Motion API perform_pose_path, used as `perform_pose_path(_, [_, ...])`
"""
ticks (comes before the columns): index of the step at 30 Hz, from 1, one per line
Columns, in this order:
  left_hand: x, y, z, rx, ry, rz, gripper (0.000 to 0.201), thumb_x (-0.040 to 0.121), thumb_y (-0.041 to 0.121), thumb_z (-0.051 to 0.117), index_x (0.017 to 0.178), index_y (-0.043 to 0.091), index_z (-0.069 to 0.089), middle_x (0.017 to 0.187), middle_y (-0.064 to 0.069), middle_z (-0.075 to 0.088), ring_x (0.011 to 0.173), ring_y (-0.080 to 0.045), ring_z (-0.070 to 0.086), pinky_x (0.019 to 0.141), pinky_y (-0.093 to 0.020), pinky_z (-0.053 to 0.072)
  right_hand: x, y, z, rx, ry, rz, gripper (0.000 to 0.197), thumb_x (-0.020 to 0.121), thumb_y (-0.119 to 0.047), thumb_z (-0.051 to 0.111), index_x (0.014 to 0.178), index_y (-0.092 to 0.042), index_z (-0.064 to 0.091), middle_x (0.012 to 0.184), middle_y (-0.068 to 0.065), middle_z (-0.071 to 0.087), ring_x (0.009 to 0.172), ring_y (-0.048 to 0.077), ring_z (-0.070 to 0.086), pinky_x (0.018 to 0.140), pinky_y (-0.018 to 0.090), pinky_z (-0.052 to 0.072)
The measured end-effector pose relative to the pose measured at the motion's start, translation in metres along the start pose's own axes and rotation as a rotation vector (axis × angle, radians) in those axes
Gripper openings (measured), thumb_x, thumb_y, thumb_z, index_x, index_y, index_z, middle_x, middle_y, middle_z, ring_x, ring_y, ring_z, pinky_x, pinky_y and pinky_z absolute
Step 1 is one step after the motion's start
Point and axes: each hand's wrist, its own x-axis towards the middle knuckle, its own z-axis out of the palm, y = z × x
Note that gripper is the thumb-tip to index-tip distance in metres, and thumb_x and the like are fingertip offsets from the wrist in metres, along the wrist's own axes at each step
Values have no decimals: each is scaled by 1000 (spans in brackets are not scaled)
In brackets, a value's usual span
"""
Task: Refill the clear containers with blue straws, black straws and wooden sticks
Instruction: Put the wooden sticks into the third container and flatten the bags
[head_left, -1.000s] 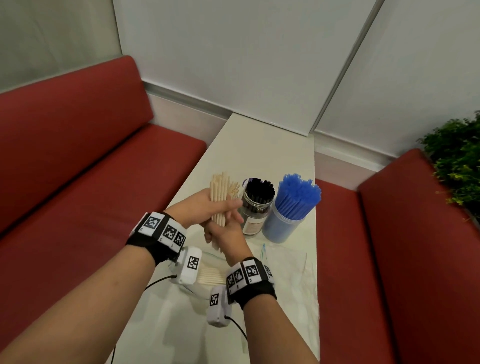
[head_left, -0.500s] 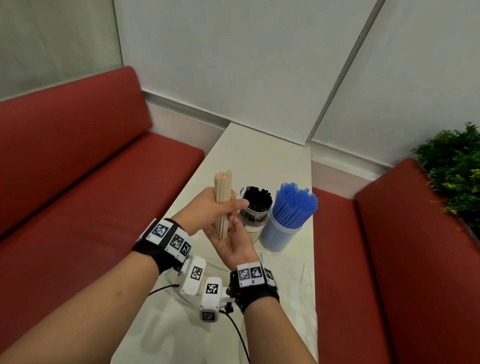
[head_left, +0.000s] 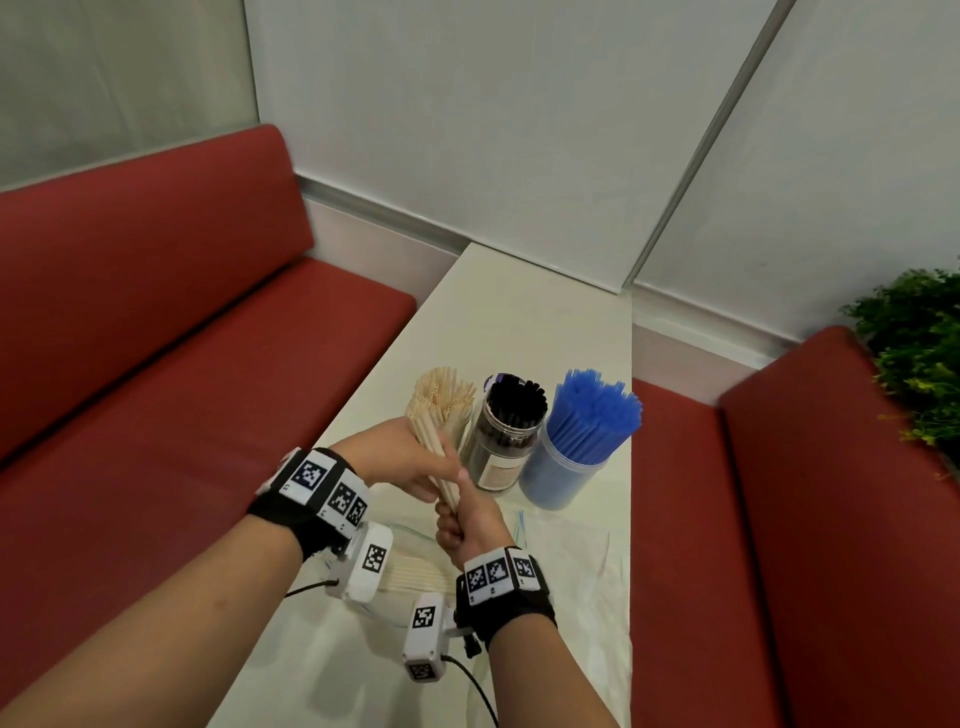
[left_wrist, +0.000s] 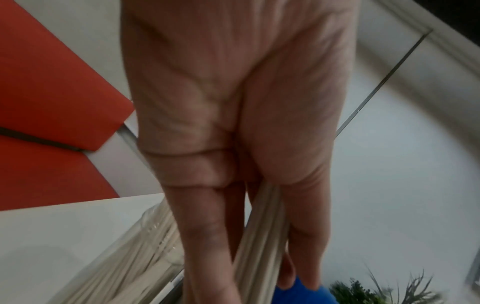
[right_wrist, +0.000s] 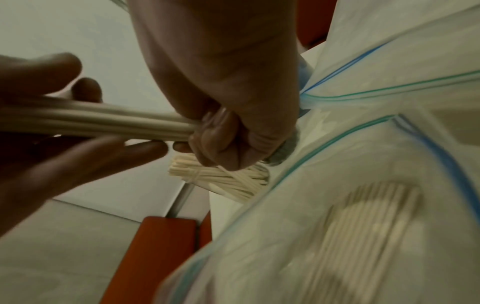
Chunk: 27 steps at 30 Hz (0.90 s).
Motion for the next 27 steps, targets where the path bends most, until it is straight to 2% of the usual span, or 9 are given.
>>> perform_pose_path(2, [-2,-4,2,-53,17,-60,12,72,10,78,83,7,73,90,-16,75,85,-29,74,80,-37,60,3,6,-5,-22,14,35,29,103,-37,52,110,-13,67,54,1,43,43,8,24,35,19,19])
perform_pose_path(5, [0,-2,7,-64,94,-48,18,74,1,75,90,-3,67,80,-16,74,79,-31,75,68,-32,62,7,10,-4,9,-17,64,31,107,-34,46,96,-8,59,54,1,45,39,8,26,34,20,19])
perform_pose_path(8, [6,10,-4,-63,162,-42,24,77,-2,76,96,-11,65,85,-24,73,76,-33,74,63,-32,62,13,15,-7,6,-98,89,47,109,-40,38,92,-6,64,57,4,51,37,9,33,37,19,27])
perform_pose_path(10, [12,25,-20,-92,232,2,22,80,-2,75,97,-11,65,88,-26,72,76,-33,74,62,-31,62,18,21,-12,-135,-164,101,54,108,-44,38,87,-5,69,62,7,61,42,13,44,43,20,38])
perform_pose_path(13, [28,54,-46,-169,419,152,24,79,1,77,97,-10,67,91,-23,73,77,-28,75,60,-26,60,20,33,-19,-459,-247,112,42,106,-38,45,85,-11,71,68,4,66,48,13,52,50,22,44])
perform_pose_path(18, [66,78,-62,-277,553,298,28,81,0,75,101,-15,62,97,-30,68,84,-36,73,71,-38,62,17,50,-13,-902,-315,153,34,104,-24,47,78,-14,65,75,3,61,56,16,53,55,24,45])
perform_pose_path(20, [80,72,-60,-233,549,263,27,81,1,75,100,-13,63,95,-27,69,83,-34,73,71,-37,62,17,58,-11,-1020,-325,156,31,105,-21,48,80,-13,64,75,3,58,57,16,52,57,25,45])
perform_pose_path(23, [97,56,-57,-198,536,206,23,79,0,77,96,-11,65,92,-24,69,80,-32,73,68,-37,62,20,66,-13,-1115,-337,119,16,104,-16,50,99,-10,64,77,3,58,59,14,50,58,24,44])
perform_pose_path(27, [113,35,-54,-115,529,156,11,78,0,76,82,-1,66,91,-24,69,74,-29,73,70,-45,62,27,66,-13,-1235,-348,62,15,104,-12,49,108,-12,64,95,10,58,60,11,48,58,22,43])
